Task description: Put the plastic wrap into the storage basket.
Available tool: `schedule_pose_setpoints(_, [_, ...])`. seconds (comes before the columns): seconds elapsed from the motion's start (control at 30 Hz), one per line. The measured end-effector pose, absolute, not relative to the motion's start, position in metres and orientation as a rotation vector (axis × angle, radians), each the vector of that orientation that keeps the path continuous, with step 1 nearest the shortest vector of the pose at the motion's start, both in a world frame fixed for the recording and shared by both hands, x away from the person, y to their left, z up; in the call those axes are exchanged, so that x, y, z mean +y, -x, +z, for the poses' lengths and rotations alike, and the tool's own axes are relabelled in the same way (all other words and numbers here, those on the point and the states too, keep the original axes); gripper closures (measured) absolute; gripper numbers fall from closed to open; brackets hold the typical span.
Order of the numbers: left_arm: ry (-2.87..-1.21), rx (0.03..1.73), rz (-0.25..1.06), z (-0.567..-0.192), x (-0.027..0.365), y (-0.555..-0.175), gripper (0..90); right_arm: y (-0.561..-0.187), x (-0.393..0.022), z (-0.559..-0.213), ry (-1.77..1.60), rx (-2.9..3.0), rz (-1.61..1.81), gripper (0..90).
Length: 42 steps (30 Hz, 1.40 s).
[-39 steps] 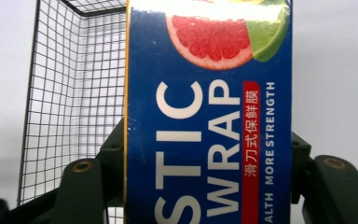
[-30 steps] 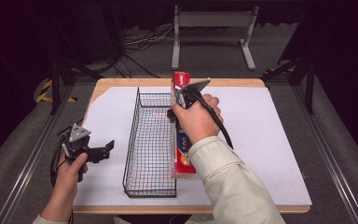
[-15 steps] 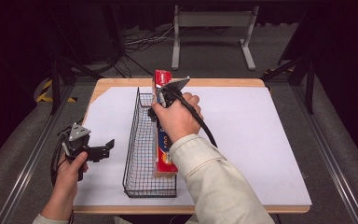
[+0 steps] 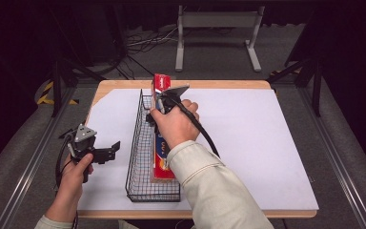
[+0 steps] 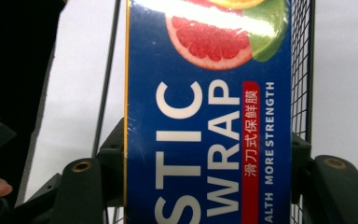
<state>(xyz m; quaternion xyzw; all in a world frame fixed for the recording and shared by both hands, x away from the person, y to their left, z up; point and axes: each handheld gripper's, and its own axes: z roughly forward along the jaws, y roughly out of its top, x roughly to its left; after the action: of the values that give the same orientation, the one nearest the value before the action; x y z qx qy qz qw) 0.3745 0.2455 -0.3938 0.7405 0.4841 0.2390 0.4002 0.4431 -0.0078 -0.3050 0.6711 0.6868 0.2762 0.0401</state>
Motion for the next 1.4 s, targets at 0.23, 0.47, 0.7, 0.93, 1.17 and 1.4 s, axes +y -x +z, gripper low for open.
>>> schedule_pose_setpoints(0.23, [-1.876, 1.226, 0.606, -0.394, 0.245, -0.375, 0.1, -0.446, -0.006, -0.331, -2.089, 2.106, 0.798, 39.7])
schedule_pose_setpoints(0.47, [-1.869, 1.231, 0.612, -0.393, 0.246, -0.375, 0.1, -0.445, -0.005, -0.341, -2.104, 2.093, 0.779, 39.5])
schedule_pose_setpoints(0.7, [-1.870, 1.232, 0.616, -0.393, 0.246, -0.375, 0.1, -0.444, -0.001, -0.350, -2.121, 2.108, 0.745, 39.4])
schedule_pose_setpoints(0.93, [-1.863, 1.237, 0.618, -0.394, 0.247, -0.376, 0.1, -0.446, 0.001, -0.357, -2.158, 2.103, 0.694, 39.2])
schedule_pose_setpoints(1.17, [-1.870, 1.236, 0.609, -0.395, 0.246, -0.376, 0.1, -0.447, 0.004, -0.363, -2.176, 2.099, 0.662, 39.2])
schedule_pose_setpoints(1.4, [-1.863, 1.237, 0.607, -0.396, 0.247, -0.376, 0.1, -0.449, 0.005, -0.372, -2.174, 2.079, 0.595, 39.0])
